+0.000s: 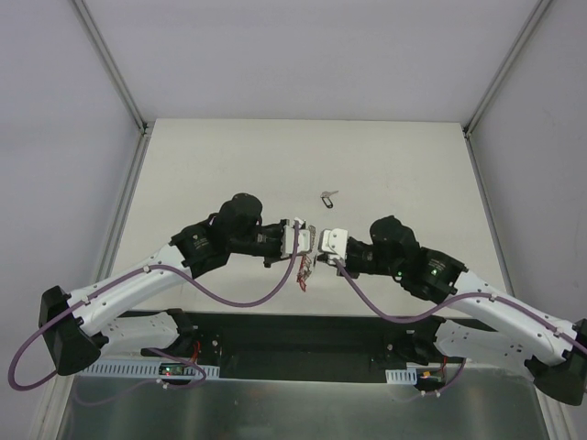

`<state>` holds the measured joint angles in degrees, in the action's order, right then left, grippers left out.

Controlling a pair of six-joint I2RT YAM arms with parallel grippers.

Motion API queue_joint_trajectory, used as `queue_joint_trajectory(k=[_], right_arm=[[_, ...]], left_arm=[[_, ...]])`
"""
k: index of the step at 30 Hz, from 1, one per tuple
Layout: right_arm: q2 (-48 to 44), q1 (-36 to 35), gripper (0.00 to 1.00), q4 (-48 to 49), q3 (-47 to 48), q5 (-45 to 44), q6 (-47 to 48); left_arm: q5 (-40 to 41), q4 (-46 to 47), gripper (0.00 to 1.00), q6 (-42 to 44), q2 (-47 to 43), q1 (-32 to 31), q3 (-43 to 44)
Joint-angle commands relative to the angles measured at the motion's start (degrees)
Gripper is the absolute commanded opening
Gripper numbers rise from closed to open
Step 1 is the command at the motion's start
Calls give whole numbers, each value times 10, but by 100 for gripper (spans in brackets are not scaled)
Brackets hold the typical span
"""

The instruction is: Put the keys on the keyring

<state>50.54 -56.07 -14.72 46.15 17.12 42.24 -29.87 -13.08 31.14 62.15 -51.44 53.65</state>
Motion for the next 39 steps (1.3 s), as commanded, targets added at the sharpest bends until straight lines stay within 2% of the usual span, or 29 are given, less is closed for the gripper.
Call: queue_joint_trajectory(k=[1, 25, 39], right_arm=[[-19, -8, 1, 28, 3, -8, 11], [-48, -22, 1, 49, -14, -60, 15], [-52, -23, 1, 51, -15, -46, 20]], left_arm=[[4, 39, 0, -14, -10, -5, 12], [-9, 46, 0, -26, 4, -15, 4], [-6, 49, 0, -25, 16, -18, 8]])
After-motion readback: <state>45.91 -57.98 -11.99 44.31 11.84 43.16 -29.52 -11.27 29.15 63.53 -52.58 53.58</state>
